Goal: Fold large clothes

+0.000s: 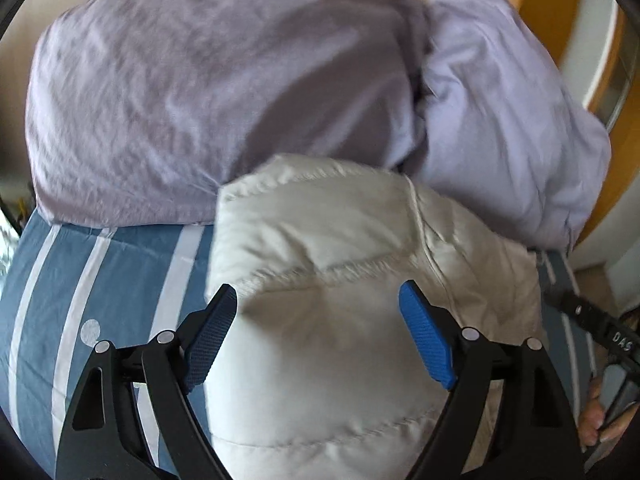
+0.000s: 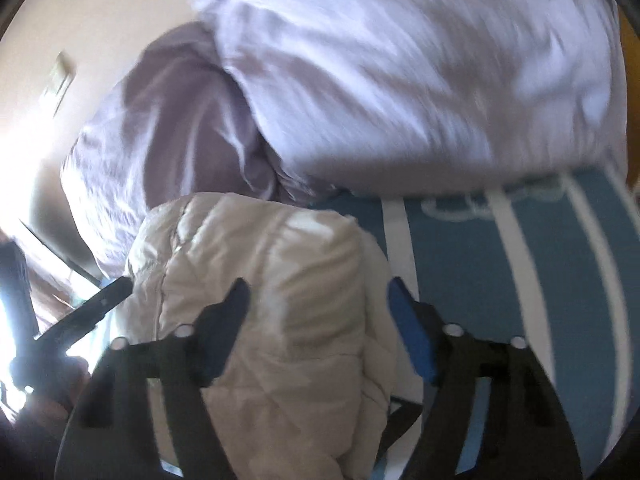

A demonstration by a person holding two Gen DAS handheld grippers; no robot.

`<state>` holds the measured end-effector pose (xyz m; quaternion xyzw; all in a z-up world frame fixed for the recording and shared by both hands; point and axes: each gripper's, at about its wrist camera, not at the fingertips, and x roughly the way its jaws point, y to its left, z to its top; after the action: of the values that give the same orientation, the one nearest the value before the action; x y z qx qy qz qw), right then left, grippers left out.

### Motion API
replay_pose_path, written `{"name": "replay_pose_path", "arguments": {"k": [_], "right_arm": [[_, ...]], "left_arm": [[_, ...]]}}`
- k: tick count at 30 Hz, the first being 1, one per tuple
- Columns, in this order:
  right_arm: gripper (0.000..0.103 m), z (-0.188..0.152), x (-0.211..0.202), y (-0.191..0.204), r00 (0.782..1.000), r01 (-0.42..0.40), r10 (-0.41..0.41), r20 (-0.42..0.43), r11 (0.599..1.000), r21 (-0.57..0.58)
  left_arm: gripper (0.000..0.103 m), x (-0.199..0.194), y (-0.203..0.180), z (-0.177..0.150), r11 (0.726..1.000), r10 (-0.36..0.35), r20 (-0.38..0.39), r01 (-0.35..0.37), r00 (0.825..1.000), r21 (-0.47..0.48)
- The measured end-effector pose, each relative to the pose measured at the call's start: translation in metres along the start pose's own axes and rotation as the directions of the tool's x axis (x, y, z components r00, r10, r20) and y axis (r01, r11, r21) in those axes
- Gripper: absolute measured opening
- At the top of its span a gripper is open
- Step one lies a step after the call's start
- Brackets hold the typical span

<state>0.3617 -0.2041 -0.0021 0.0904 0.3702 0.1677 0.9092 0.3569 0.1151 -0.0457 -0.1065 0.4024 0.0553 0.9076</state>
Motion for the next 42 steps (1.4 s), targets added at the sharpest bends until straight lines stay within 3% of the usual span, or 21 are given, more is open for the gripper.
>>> {"name": "replay_pose_path", "arguments": {"k": [6, 11, 28, 37, 40, 42], "right_arm": [[0.048, -0.017, 0.008, 0.023, 1.000, 0.014, -0.015, -0.004, 0.993, -0.114], [0.045, -0.035, 0.035, 0.035, 0.998, 0.050, -0.054, -0.020, 0.988, -0.143], [0.045, -0.070, 0.064, 0.018, 0.997, 0.067, -0.069, -0.042, 0.997, -0.045], [0.045, -0.069, 0.069, 0.017, 0.995, 0.073, -0.075, -0.063, 0.997, -0.031], [0.049, -0.062, 0.058, 0.022, 0.994, 0.085, -0.088, -0.070, 0.995, -0.052], [0.069, -0.061, 0.047, 0.026, 0.992, 0.114, -0.118, -0.051, 0.991, -0.071]], "left_arm": [[0.086, 0.003, -0.010, -0.011, 0.997, 0.037, 0.020, -0.038, 0.999, 0.061], [0.086, 0.005, -0.013, -0.017, 0.995, 0.045, 0.020, -0.046, 0.999, 0.086], [0.087, 0.012, -0.023, -0.030, 0.987, 0.075, 0.043, -0.080, 0.996, 0.141], [0.089, 0.009, -0.029, -0.030, 0.984, 0.109, 0.038, -0.113, 0.993, 0.135], [0.090, -0.004, -0.024, -0.033, 0.988, 0.106, 0.046, -0.110, 0.993, 0.110], [0.093, -0.017, -0.022, -0.040, 0.988, 0.105, 0.060, -0.110, 0.993, 0.107]]}}
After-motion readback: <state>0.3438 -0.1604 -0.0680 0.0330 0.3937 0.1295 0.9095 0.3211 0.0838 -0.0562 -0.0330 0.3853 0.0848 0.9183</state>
